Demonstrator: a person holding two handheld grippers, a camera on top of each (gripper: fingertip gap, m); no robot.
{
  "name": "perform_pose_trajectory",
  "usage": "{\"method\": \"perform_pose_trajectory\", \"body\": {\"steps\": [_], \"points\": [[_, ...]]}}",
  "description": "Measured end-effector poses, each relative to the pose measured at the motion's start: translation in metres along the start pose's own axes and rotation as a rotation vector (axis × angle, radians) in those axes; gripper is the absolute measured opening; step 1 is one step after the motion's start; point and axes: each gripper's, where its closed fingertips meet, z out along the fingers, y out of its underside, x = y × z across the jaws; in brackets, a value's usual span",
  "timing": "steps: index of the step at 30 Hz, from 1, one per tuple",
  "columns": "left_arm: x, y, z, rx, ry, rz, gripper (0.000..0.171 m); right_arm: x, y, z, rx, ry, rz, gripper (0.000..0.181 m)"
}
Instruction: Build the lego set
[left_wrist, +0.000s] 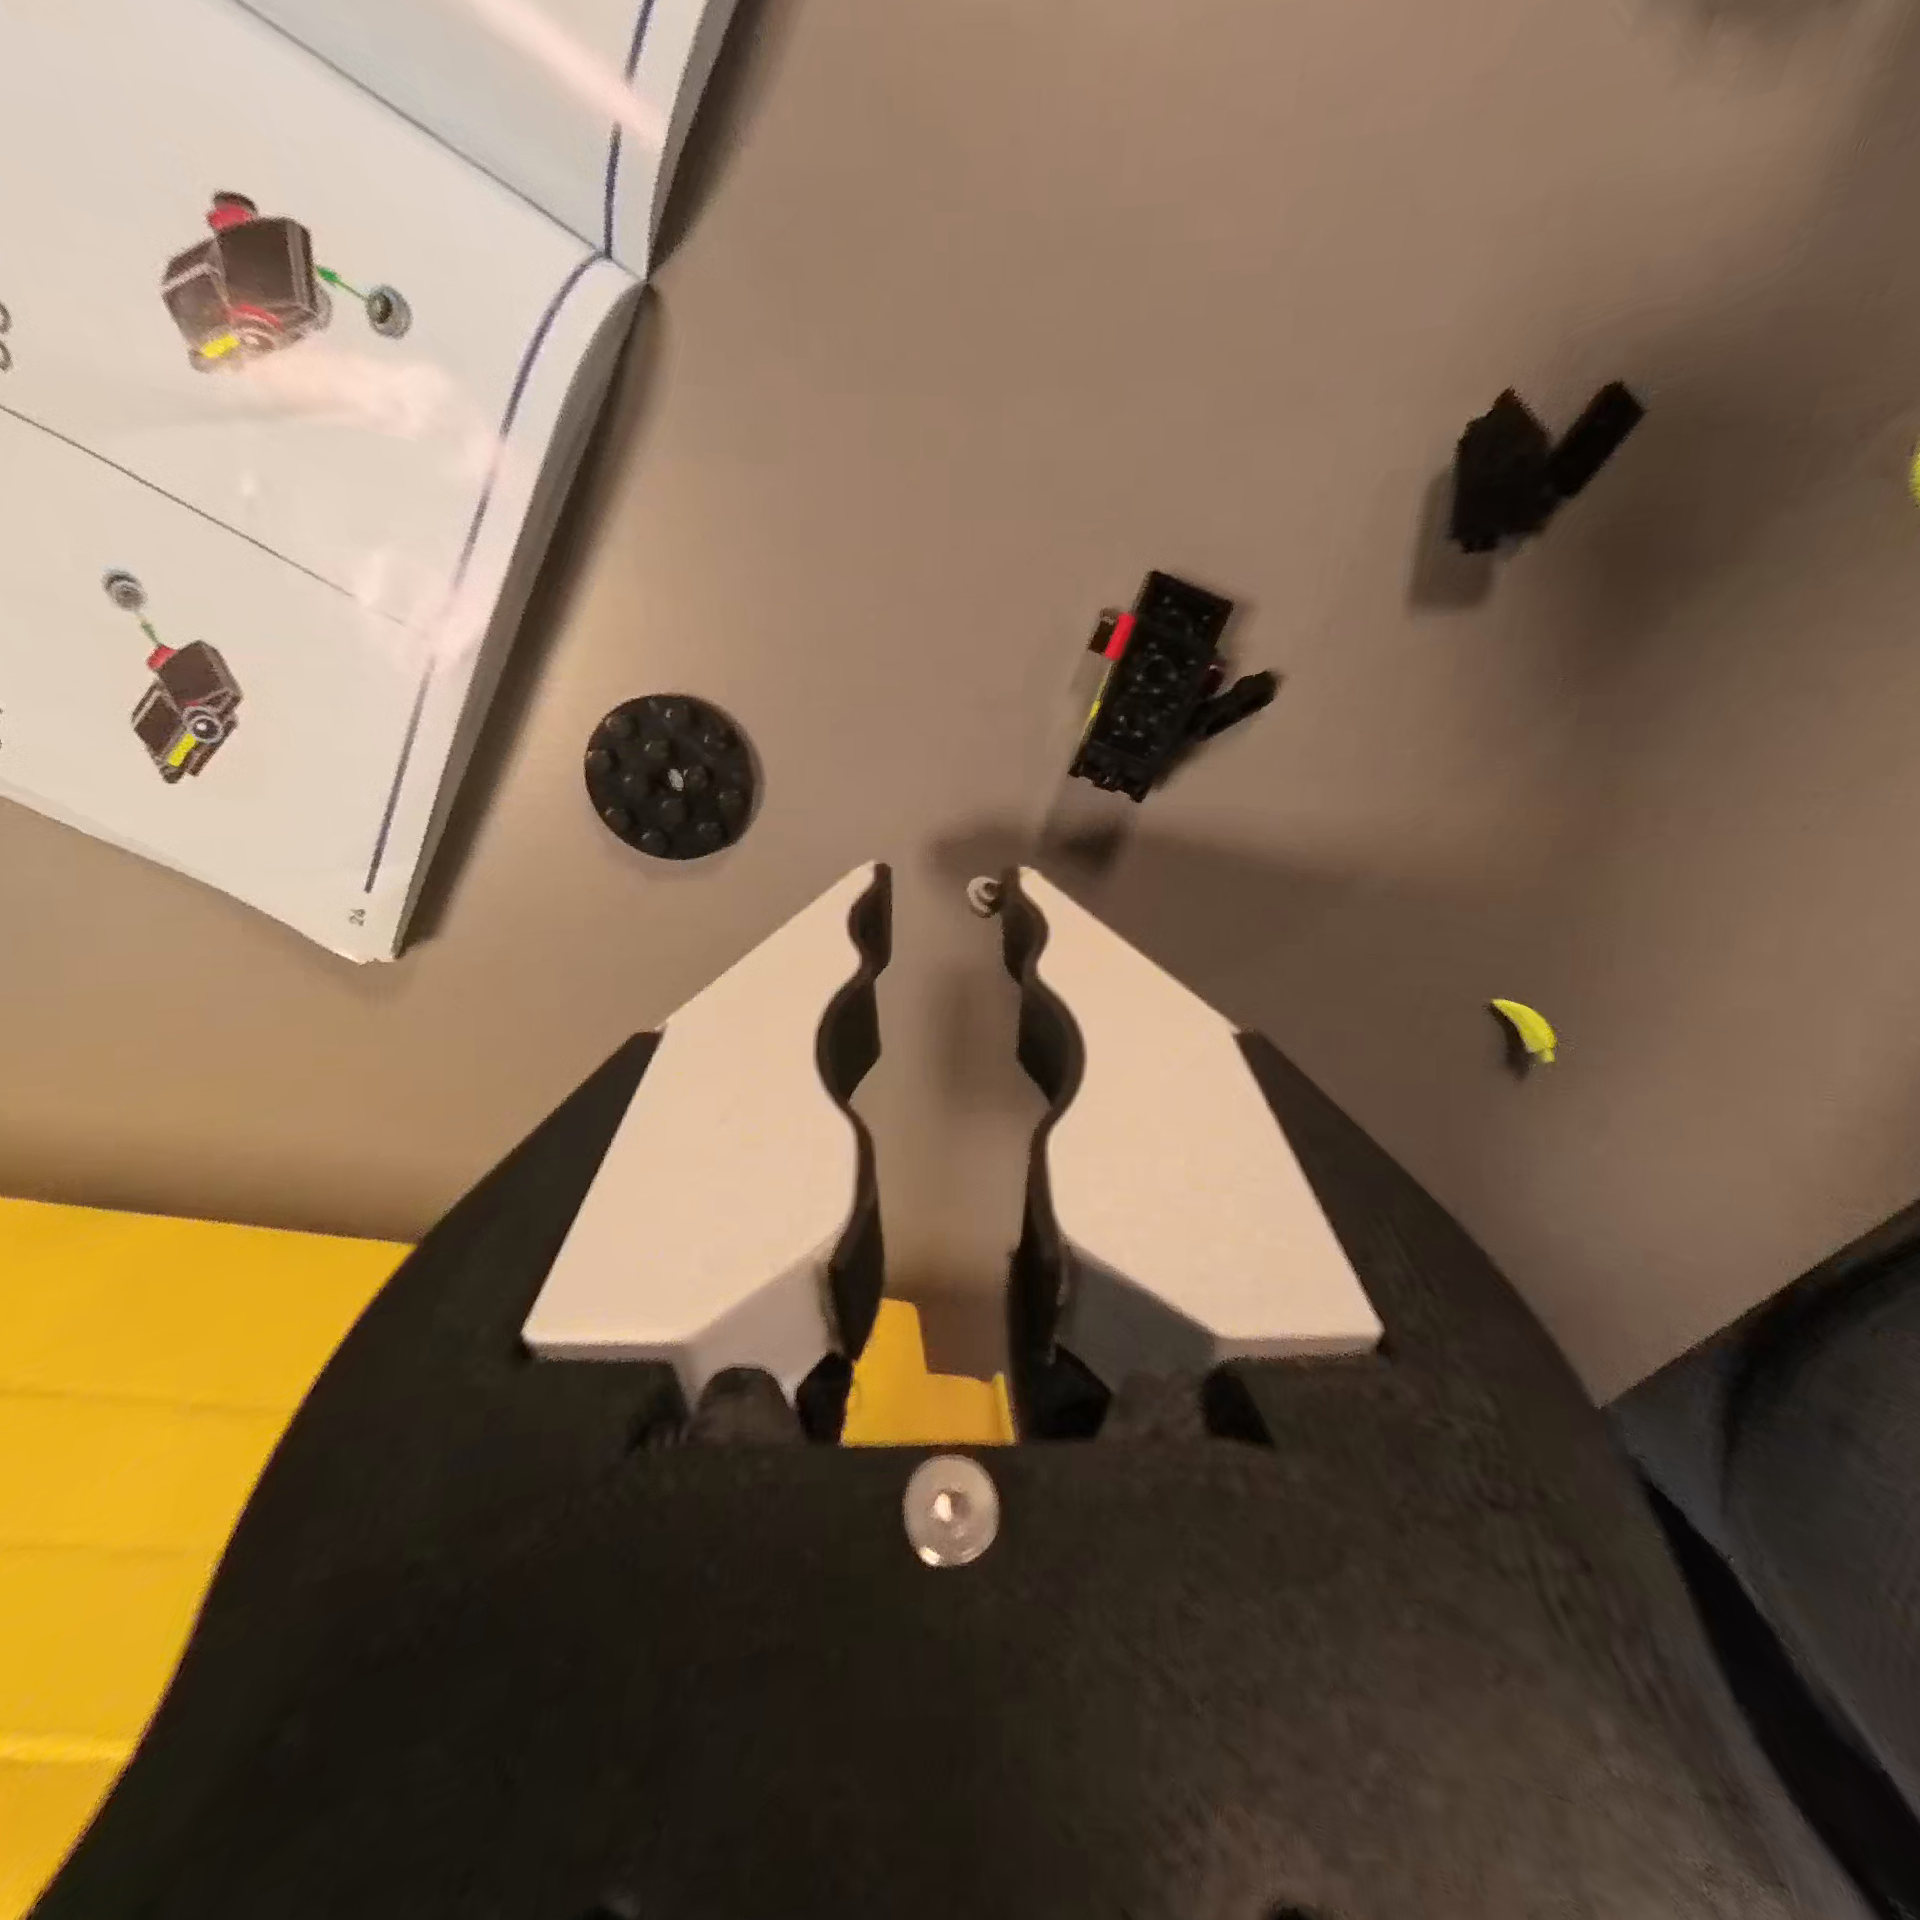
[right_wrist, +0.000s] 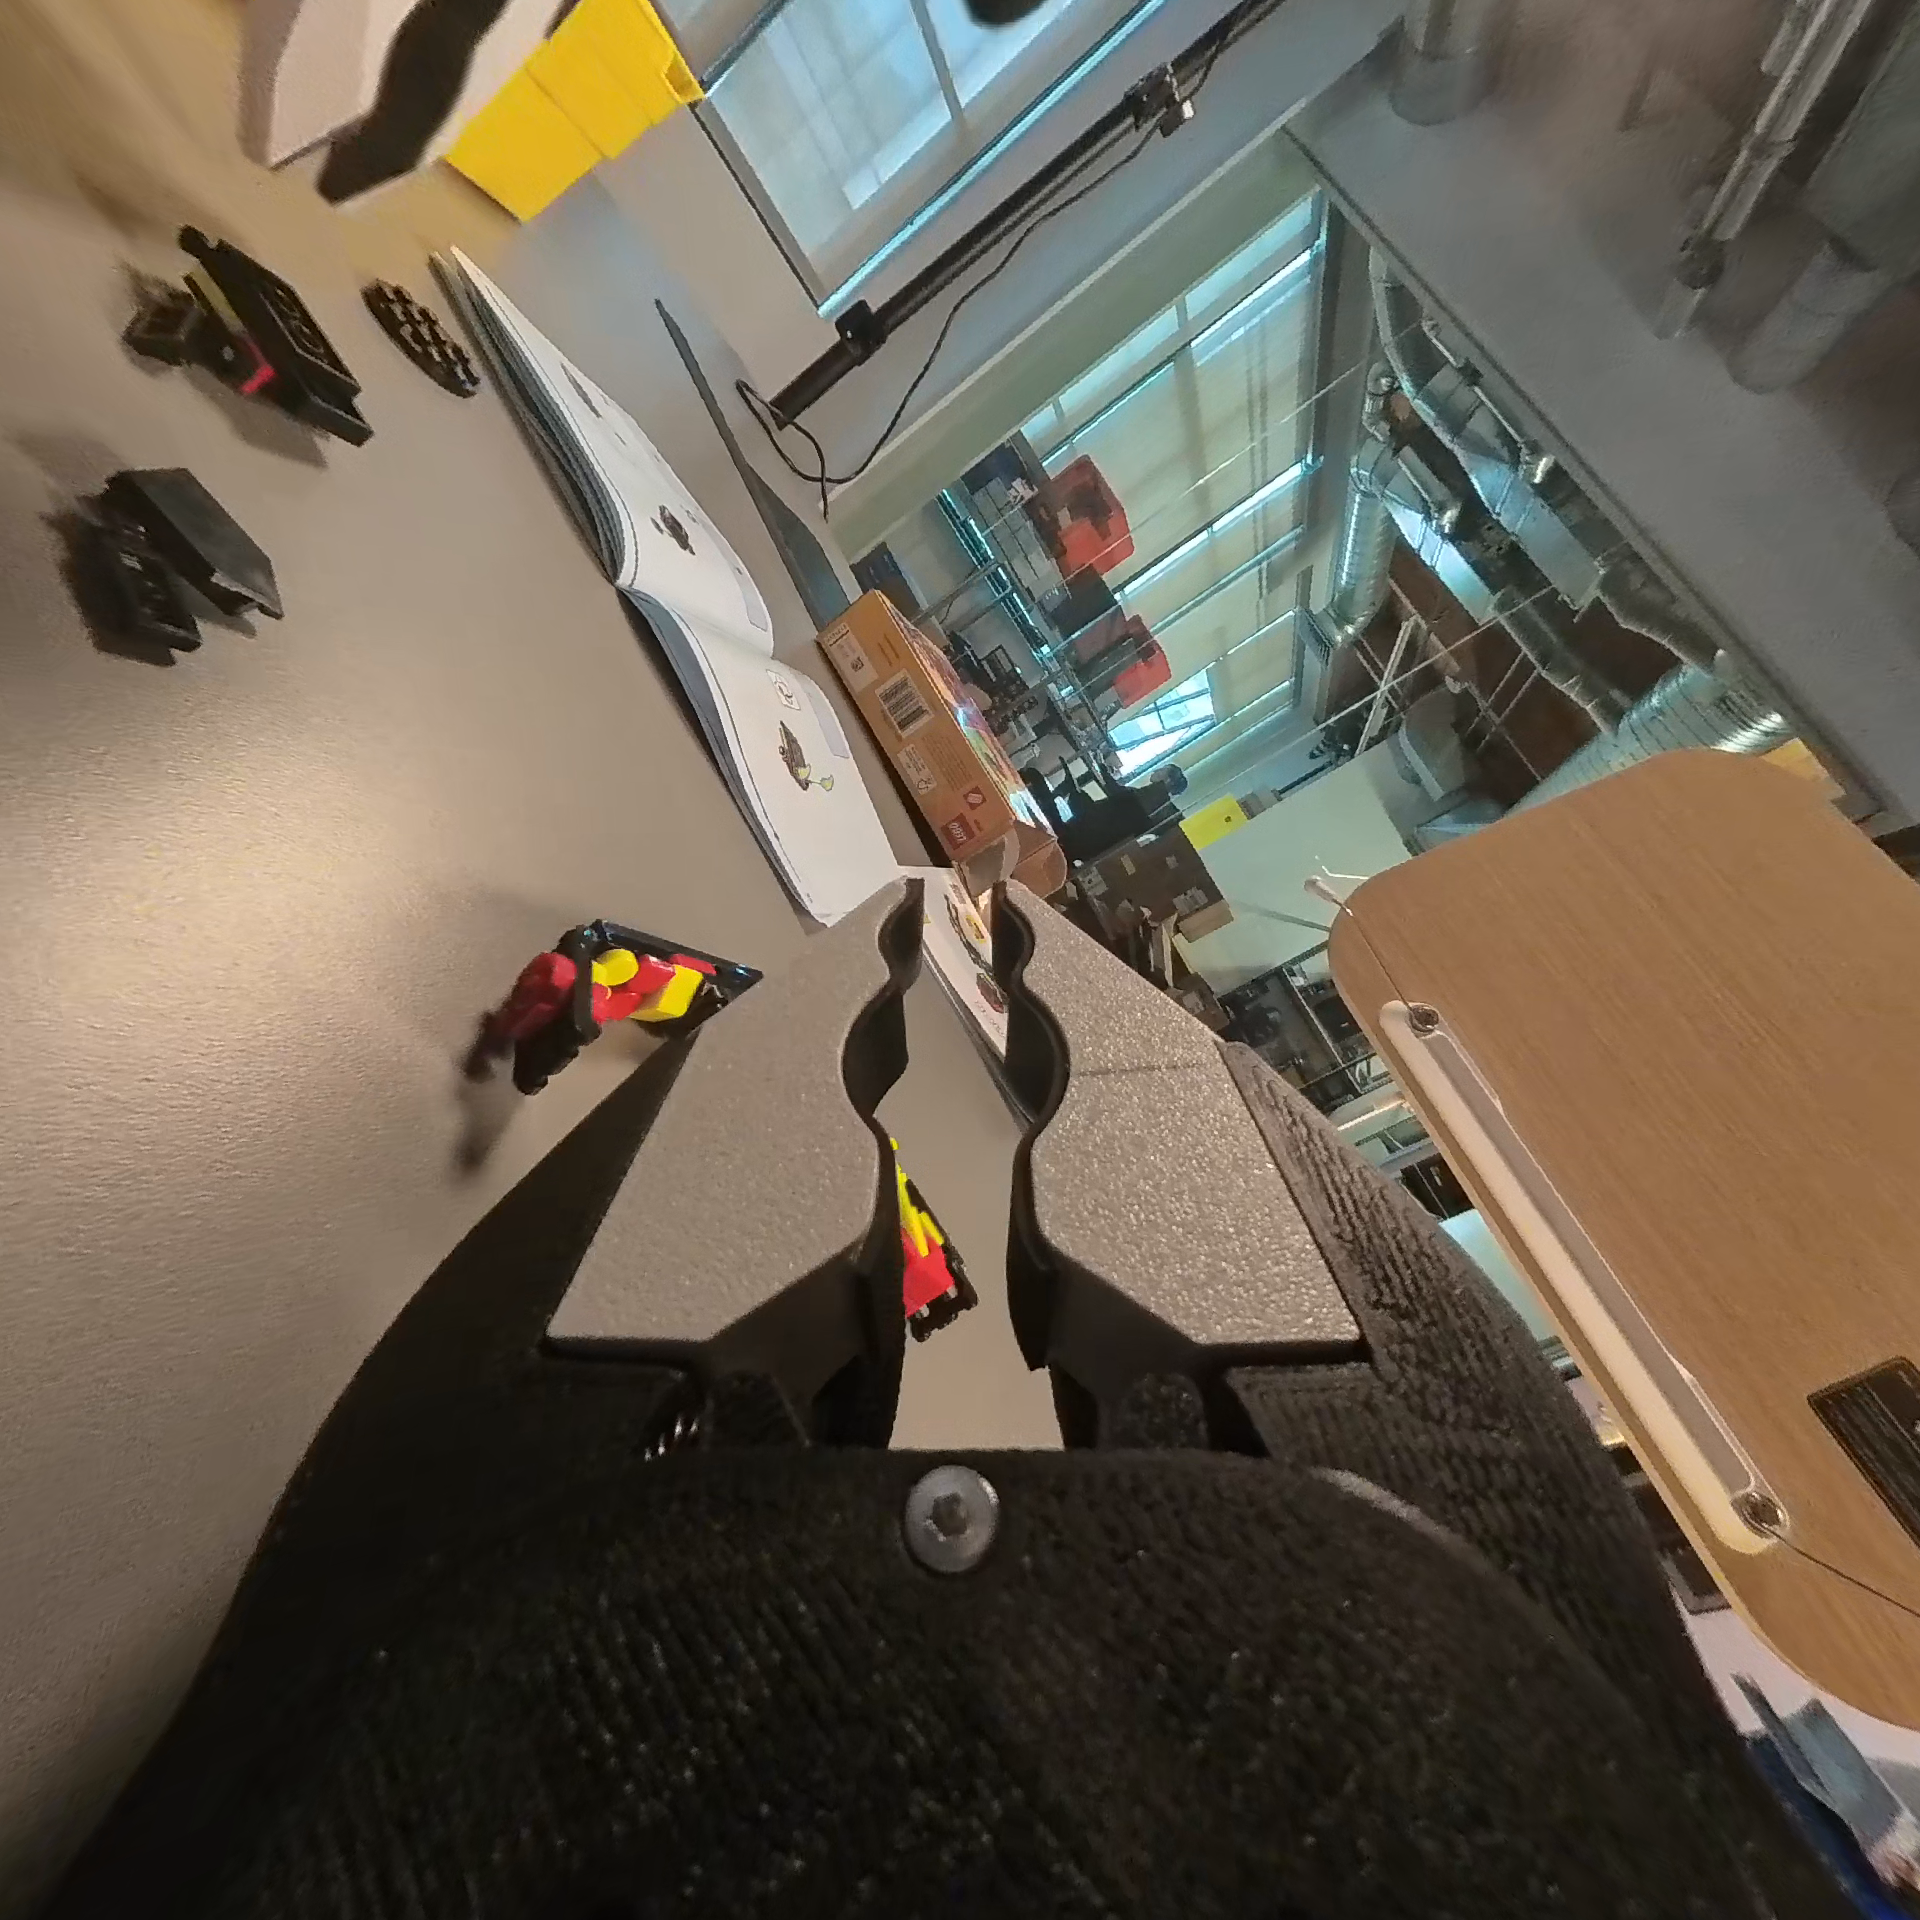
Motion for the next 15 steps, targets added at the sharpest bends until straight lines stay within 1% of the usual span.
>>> {"method": "perform_pose_trajectory", "body": {"steps": [2,3,5,6,7,9,11,12,15], "points": [[-0.003,-0.002,-0.009,0.041,0.003,-0.015,0.021,-0.001,0.0,0.0,0.001,-0.002,-0.002,0.01],[-0.005,-0.001,-0.011,0.049,0.001,-0.024,0.024,-0.001,0.0,0.0,0.001,-0.004,-0.002,0.011],[-0.004,0.007,-0.007,0.019,0.029,-0.037,0.033,-0.001,0.0,0.0,0.002,-0.006,-0.002,0.011],[-0.003,0.013,-0.003,-0.024,0.034,-0.038,0.035,-0.002,0.0,0.0,0.001,-0.007,-0.003,0.011],[-0.004,0.017,0.0,-0.051,0.007,-0.032,0.039,-0.002,0.0,0.001,0.0,-0.007,-0.005,0.01],[-0.009,0.017,0.002,-0.064,-0.066,0.003,0.052,-0.002,0.0,0.0,-0.002,-0.005,-0.009,0.01],[-0.008,0.016,0.005,-0.066,-0.089,0.015,0.062,-0.002,0.0,0.0,-0.006,-0.004,-0.014,0.01],[-0.009,0.019,0.006,-0.089,-0.111,0.022,0.066,-0.003,0.0,0.0,-0.007,-0.004,-0.017,0.01],[-0.012,0.025,0.011,-0.142,-0.16,0.058,0.069,-0.003,0.0,0.0,-0.012,-0.003,-0.027,0.011]]}}
